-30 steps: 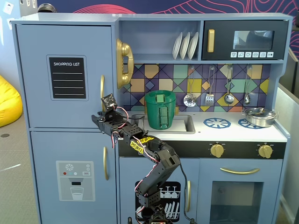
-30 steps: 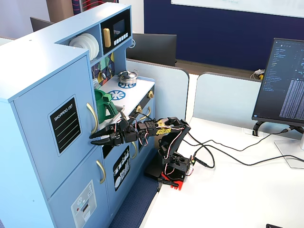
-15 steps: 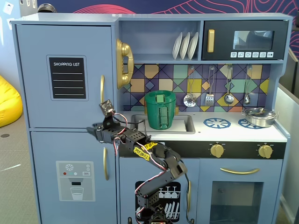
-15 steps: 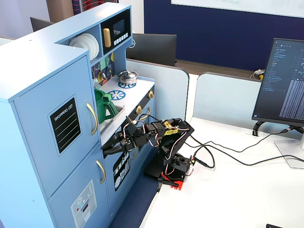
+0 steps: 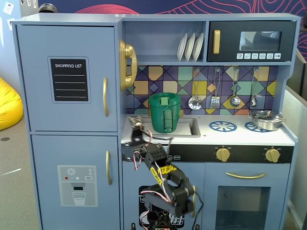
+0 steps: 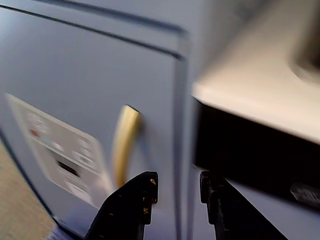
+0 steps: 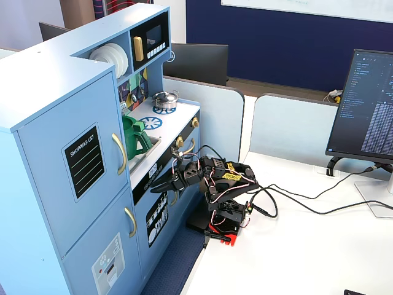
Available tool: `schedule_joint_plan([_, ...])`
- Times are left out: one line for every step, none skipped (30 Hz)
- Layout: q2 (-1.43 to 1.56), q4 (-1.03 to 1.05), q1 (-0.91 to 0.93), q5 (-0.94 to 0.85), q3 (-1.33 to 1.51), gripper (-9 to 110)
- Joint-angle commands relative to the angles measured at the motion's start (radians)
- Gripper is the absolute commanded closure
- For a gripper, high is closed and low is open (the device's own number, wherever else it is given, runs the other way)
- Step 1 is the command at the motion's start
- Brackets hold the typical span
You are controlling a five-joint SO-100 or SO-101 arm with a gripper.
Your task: Close the left cabinet door
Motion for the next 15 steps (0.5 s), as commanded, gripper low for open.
schedule_joint_plan([0.137, 0.181, 0.161, 0.035, 0.063, 102])
schedule_joint_plan([0.163, 0.222, 0.198, 0.046, 0.092, 102])
schedule_joint_plan([0.184, 0.265, 0.235, 0.051, 0.120, 102])
schedule_joint_plan([0.204, 0.307, 0.268, 0.057, 0.147, 102])
schedule_joint_plan([0.224, 0.342, 0.298, 0.066, 0.176, 102])
schedule_joint_plan([0.238, 0.374, 0.327, 0.064, 0.204, 102])
schedule_joint_plan([0.238, 0.397, 0.351, 0.066, 0.222, 102])
schedule_joint_plan([0.238, 0.407, 0.379, 0.078, 0.241, 102])
schedule_joint_plan([0.235, 0.414, 0.405, 0.077, 0.262, 102])
schedule_joint_plan([0.235, 0.419, 0.430, 0.077, 0.282, 102])
schedule_joint_plan([0.238, 0.419, 0.449, 0.081, 0.302, 102])
schedule_joint_plan([0.239, 0.422, 0.465, 0.086, 0.319, 102])
schedule_joint_plan([0.239, 0.431, 0.482, 0.089, 0.334, 102])
schedule_joint_plan([0.239, 0.443, 0.500, 0.087, 0.351, 102])
schedule_joint_plan([0.241, 0.453, 0.515, 0.094, 0.367, 102])
